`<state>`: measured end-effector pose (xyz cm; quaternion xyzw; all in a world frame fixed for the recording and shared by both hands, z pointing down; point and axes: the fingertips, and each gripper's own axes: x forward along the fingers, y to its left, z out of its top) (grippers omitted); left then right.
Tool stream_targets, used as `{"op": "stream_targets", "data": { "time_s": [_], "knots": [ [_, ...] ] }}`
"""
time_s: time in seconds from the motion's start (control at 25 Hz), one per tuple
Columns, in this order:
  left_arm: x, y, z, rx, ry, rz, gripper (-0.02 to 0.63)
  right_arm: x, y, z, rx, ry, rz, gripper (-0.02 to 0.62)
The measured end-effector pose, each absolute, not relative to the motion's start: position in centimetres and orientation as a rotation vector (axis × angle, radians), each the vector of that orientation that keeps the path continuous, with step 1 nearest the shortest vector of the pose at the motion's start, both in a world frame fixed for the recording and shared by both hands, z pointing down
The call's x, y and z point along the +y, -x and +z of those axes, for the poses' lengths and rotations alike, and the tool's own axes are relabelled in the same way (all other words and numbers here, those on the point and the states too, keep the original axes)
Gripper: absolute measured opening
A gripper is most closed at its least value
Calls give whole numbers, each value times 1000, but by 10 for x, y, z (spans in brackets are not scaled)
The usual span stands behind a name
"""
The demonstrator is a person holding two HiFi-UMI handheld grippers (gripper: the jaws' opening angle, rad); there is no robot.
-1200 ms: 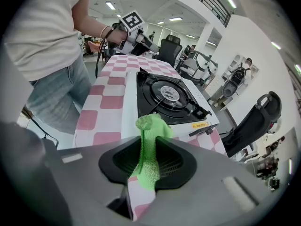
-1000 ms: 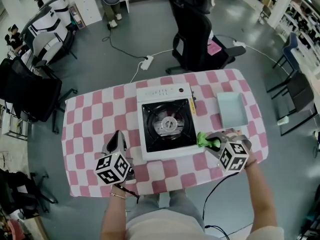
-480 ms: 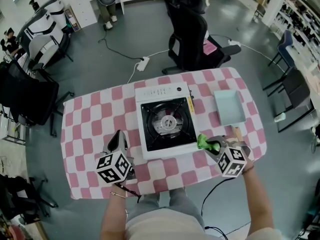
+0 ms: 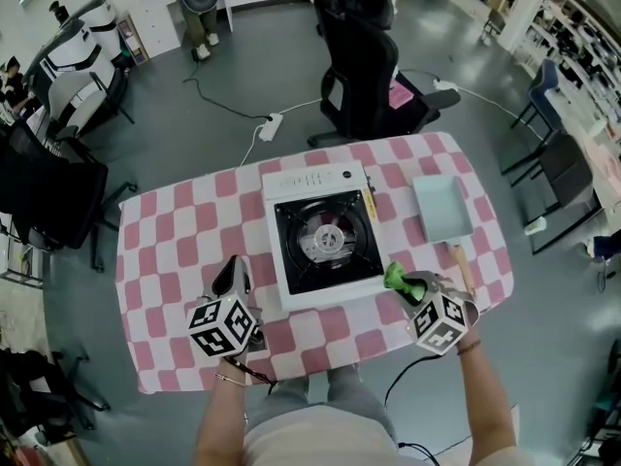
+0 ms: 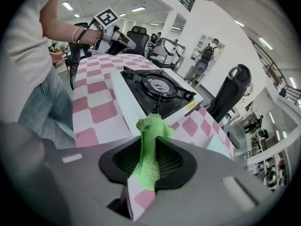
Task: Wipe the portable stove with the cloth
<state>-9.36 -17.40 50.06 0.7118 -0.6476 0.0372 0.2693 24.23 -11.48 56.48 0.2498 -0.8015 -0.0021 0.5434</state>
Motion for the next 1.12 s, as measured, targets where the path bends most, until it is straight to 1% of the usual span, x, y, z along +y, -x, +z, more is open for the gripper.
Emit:
{"op": "stream_targets", "data": {
  "time_s": [0.48,1.12],
  "knots": [
    [-169,119,509,-1702,-1911,68,0,-109,-233,565,-1794,-799,110,94],
    [-161,156,513,-1688,-1918,64,0,-96,-201,567,-1755,-870,214,94]
  ]
}}
